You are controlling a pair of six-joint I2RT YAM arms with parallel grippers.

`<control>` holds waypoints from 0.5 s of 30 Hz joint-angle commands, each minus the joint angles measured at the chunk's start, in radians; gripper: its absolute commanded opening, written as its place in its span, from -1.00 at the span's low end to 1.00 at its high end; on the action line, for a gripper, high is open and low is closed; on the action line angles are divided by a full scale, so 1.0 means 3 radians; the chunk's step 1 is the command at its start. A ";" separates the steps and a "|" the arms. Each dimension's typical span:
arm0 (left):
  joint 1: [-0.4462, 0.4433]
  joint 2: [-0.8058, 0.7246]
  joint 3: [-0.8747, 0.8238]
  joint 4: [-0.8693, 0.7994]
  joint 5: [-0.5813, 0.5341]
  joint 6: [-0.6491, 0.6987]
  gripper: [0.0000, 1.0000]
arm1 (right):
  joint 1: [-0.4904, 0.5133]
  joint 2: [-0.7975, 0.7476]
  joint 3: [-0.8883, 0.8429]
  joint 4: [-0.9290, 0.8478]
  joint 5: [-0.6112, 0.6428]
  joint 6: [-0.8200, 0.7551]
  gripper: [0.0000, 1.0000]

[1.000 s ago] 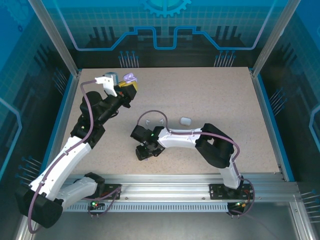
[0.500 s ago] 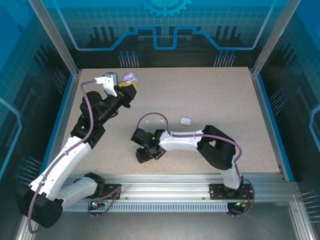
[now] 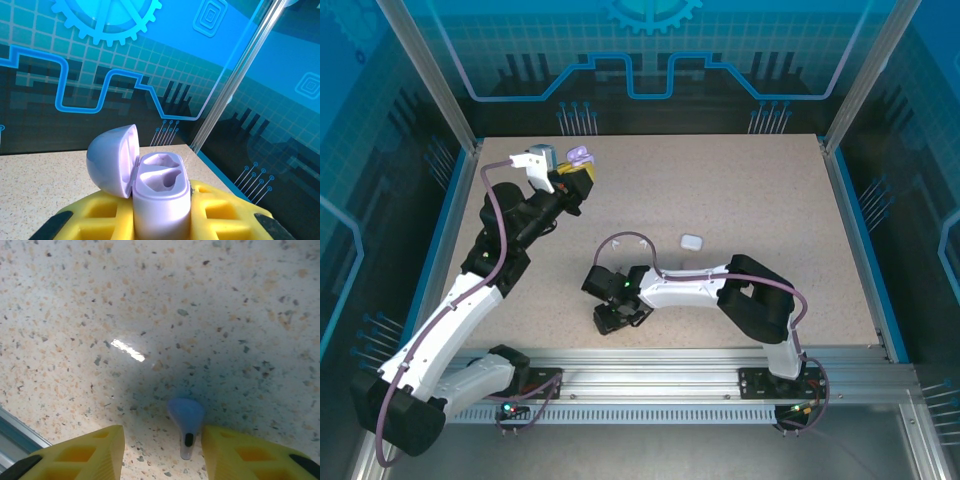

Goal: Insert the wireless bluetooth earbuds into the charging case

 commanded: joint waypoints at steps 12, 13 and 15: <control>0.0027 -0.0053 -0.0026 0.0143 0.0057 -0.0089 -1.00 | 0.0046 0.0290 0.0413 -0.0521 0.0391 0.0190 -0.12; 0.0028 -0.0052 -0.0026 0.0151 0.0057 -0.0091 -1.00 | 0.0057 0.0308 0.0442 -0.0540 0.0410 0.0184 -0.13; 0.0026 -0.0053 -0.0031 0.0154 0.0058 -0.0094 -1.00 | 0.0079 0.0357 0.0507 -0.0604 0.0460 0.0180 -0.15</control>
